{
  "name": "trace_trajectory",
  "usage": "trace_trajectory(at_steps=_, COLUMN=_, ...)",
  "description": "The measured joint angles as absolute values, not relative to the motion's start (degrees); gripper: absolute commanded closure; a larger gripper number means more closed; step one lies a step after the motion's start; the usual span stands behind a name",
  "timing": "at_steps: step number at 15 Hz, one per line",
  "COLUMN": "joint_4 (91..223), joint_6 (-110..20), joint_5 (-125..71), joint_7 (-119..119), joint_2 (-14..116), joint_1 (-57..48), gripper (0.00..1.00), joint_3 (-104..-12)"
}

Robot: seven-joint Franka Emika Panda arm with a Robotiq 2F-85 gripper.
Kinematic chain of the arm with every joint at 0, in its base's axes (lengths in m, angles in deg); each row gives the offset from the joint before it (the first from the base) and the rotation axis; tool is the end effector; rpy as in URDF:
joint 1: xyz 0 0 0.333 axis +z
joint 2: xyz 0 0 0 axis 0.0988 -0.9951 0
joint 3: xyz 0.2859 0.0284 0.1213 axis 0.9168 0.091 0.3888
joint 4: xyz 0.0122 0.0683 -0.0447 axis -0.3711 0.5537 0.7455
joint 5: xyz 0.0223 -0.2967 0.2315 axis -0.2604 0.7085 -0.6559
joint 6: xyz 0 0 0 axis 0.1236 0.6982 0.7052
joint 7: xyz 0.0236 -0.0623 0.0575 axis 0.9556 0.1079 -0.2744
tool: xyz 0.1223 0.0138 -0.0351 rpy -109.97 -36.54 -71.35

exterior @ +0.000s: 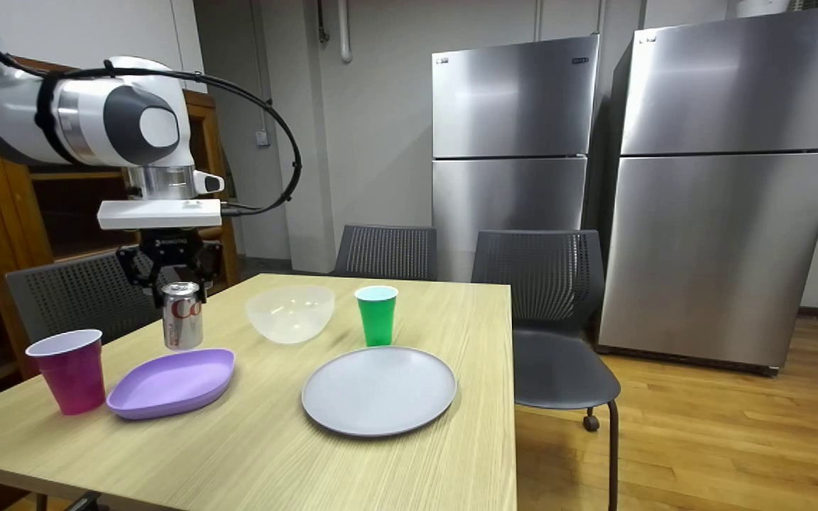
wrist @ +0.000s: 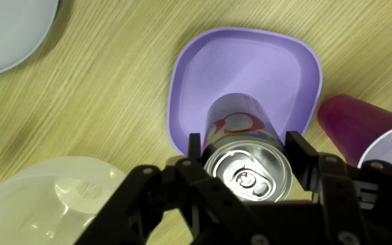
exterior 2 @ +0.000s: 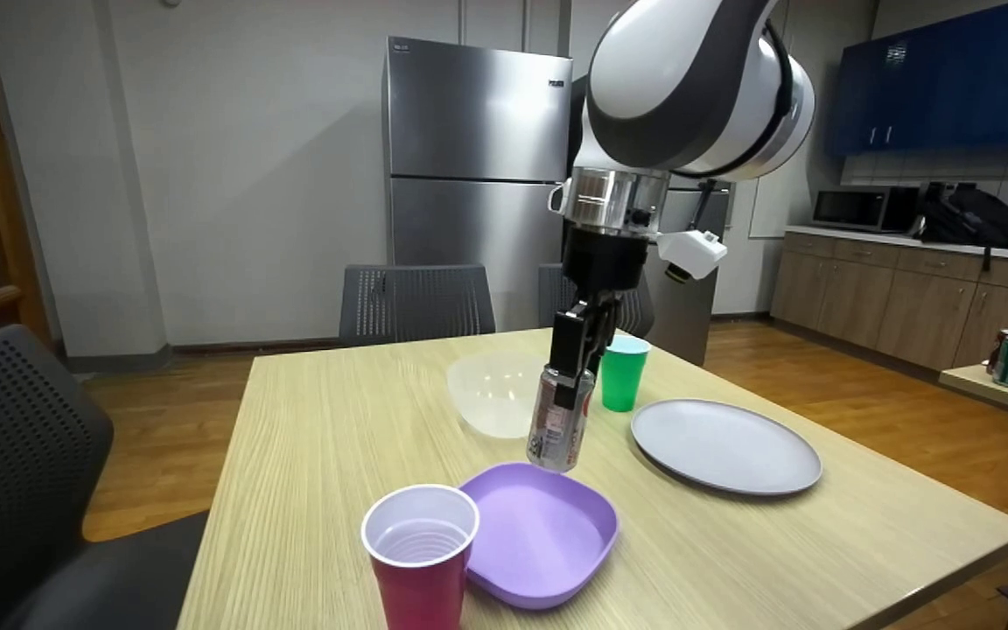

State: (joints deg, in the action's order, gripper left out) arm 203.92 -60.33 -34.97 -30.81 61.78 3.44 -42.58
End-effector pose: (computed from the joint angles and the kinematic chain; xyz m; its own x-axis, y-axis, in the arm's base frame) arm 0.4594 0.1719 0.2647 0.7342 0.6699 0.1106 0.6757 -0.7368 -0.0224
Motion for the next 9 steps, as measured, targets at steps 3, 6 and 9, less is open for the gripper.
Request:
trace_trajectory(at_steps=3, joint_4=202.4, joint_6=-60.3, joint_5=-35.0, joint_7=-30.3, joint_2=60.0, joint_1=3.7, gripper=0.62, joint_3=-42.1)
trace_trajectory(at_steps=6, joint_4=200.4, joint_6=-59.7, joint_5=-34.9, joint_7=-28.9, joint_2=57.7, joint_1=3.8, gripper=0.62, joint_3=-41.7)
trace_trajectory(at_steps=9, joint_4=197.9, joint_6=-58.3, joint_5=-33.2, joint_7=-24.6, joint_2=55.0, joint_1=4.4, gripper=0.62, joint_3=-41.7)
